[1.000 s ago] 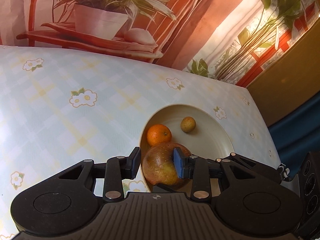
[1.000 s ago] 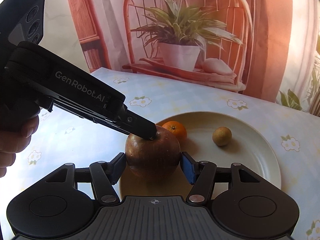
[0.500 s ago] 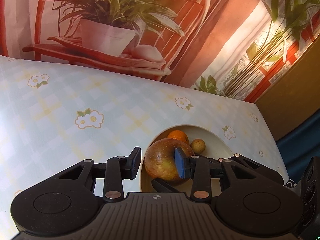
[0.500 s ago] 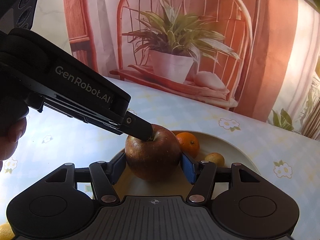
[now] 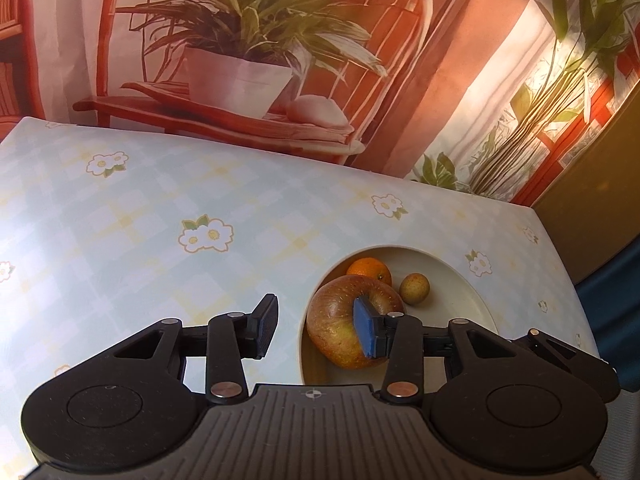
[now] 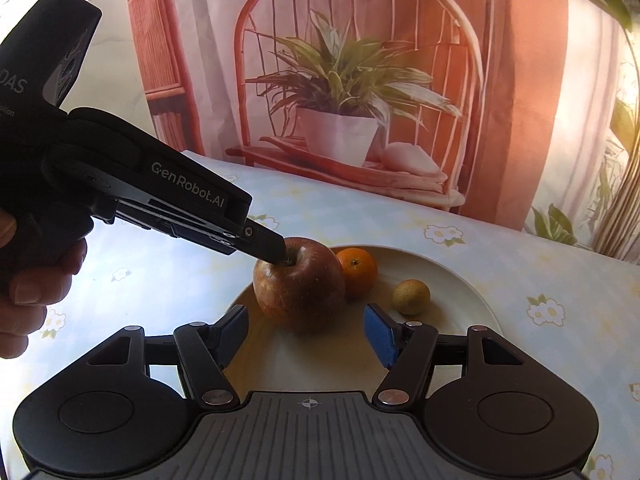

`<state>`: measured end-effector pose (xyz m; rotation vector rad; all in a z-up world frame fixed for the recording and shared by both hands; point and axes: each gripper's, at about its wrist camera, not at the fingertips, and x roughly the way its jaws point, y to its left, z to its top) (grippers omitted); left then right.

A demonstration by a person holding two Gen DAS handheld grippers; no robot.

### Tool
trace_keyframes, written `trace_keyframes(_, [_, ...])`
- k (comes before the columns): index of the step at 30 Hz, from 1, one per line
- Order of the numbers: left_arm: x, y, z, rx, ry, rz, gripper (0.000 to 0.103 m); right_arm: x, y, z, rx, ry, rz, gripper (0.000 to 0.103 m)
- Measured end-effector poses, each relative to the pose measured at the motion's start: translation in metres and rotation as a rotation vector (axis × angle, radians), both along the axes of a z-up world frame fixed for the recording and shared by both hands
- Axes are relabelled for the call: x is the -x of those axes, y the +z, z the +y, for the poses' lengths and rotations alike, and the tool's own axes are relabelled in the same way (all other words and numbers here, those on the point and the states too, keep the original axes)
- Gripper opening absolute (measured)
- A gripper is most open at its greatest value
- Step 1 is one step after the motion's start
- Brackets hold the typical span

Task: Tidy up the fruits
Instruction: 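Carry the red apple over the plate with the left gripper and lower it, then open the left gripper and pull it back toward the loose fruits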

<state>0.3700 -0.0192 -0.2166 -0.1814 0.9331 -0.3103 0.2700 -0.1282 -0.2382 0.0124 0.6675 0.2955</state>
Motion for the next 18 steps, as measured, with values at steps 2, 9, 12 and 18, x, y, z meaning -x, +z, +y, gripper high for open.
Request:
trace_keyframes(2, [0.006, 0.004, 0.004, 0.001, 0.01, -0.018, 0.044, 0.01, 0.001, -0.005, -0.005, -0.002, -0.006, 0.06])
trace_keyframes(9, [0.044, 0.023, 0.018, -0.057, -0.029, -0.114, 0.044, 0.056, -0.002, -0.029, -0.045, -0.033, -0.022, 0.059])
trace_keyframes(12, [0.059, 0.026, 0.026, -0.068, -0.039, -0.125, 0.044, 0.074, -0.008, -0.038, -0.075, -0.065, -0.02, 0.059])
trace_keyframes(18, [0.088, 0.027, 0.037, -0.097, -0.06, -0.145, 0.044, 0.103, -0.019, -0.05, -0.121, -0.126, -0.019, 0.058])
